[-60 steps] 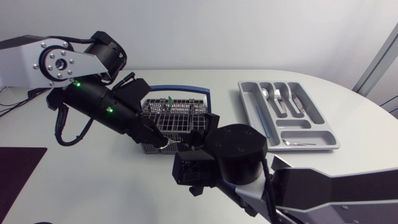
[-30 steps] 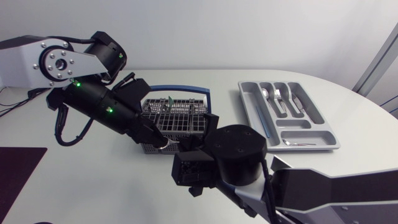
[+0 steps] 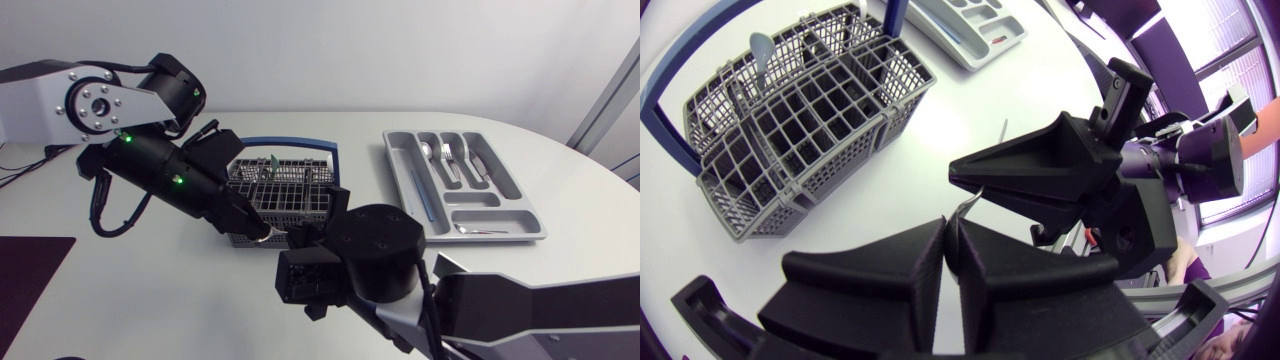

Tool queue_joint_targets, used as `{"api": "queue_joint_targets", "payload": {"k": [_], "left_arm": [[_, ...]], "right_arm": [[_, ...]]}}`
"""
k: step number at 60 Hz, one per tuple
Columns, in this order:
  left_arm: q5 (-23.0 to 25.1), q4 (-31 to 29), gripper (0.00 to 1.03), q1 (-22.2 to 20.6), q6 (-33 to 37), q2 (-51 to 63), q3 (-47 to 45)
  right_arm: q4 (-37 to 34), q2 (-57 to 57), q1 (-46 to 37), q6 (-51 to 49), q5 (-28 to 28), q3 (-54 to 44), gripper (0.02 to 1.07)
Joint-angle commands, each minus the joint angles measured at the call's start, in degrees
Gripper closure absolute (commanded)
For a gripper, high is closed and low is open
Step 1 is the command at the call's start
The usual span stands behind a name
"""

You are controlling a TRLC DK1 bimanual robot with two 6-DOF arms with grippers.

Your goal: Unload the cutlery basket into the drawer organizer.

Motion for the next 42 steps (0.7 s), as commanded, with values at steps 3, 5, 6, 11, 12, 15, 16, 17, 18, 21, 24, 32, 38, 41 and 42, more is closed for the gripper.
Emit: {"api": "queue_joint_targets", "payload": {"k": [3,5,6,11,12,15,16,17,18,21,24,32,38,41,42], "left_arm": [[0.95,0.73,0.93,-1.04,-0.04,-1.15,-1.84],[0.95,0.82,0.93,-1.13,-0.04,-1.5,-2.02],[0.95,0.91,0.93,-1.13,-0.04,-1.68,-2.1],[0.95,1.17,0.89,-0.95,-0.48,-1.94,-2.1],[0.95,1.17,0.82,-0.77,-0.48,-1.94,-2.02],[0.95,1.17,0.63,-0.51,-0.57,-2.03,-1.93],[0.95,1.17,0.57,-0.51,-0.48,-2.12,-2.02],[0.95,1.17,0.46,-0.51,-0.57,-2.29,-2.02],[0.95,1.17,0.4,-0.42,-0.57,-2.38,-2.02],[0.95,1.17,0.24,-0.51,-0.57,-2.91,-2.1],[0.95,1.53,0.12,-0.42,-0.83,-3.61,-2.02],[0.95,1.79,0.05,-0.07,-1.89,-5.11,-1.31],[0.95,2.23,0.05,0.63,-2.24,-6.87,-1.22],[0.95,2.49,0.05,0.9,-2.59,-7.83,-1.14],[0.95,2.58,0.05,0.98,-2.85,-8.01,-1.14]], "right_arm": [[-0.04,-0.2,0.7,-0.06,0.25,-1.04,1.01],[0.05,-0.2,0.79,-0.06,0.25,-1.13,1.01],[0.05,-0.29,0.79,0.03,0.25,-1.13,1.01],[-0.13,-0.46,0.79,-0.06,0.25,-1.13,1.01],[-0.13,-0.46,0.79,-0.06,0.25,-1.13,1.01],[-0.13,-0.55,0.88,0.03,0.25,-1.22,1.01],[-0.21,-0.64,0.88,0.03,0.25,-1.22,1.01],[-0.21,-0.73,0.88,0.03,0.25,-1.3,1.01],[-0.21,-0.73,0.88,0.03,0.25,-1.3,1.01],[-0.39,-1.08,0.97,0.03,0.34,-1.39,1.01],[-0.92,-1.61,0.97,0.12,0.34,-1.48,1.01],[-3.38,-4.42,0.79,0.82,0.16,-2.36,1.01],[-6.98,-8.64,-0.53,2.32,-2.21,-3.68,1.01],[-8.83,-11.63,-1.23,2.4,-4.23,-5.08,1.01],[-9.44,-12.42,-1.58,2.49,-4.85,-5.43,1.01]]}}
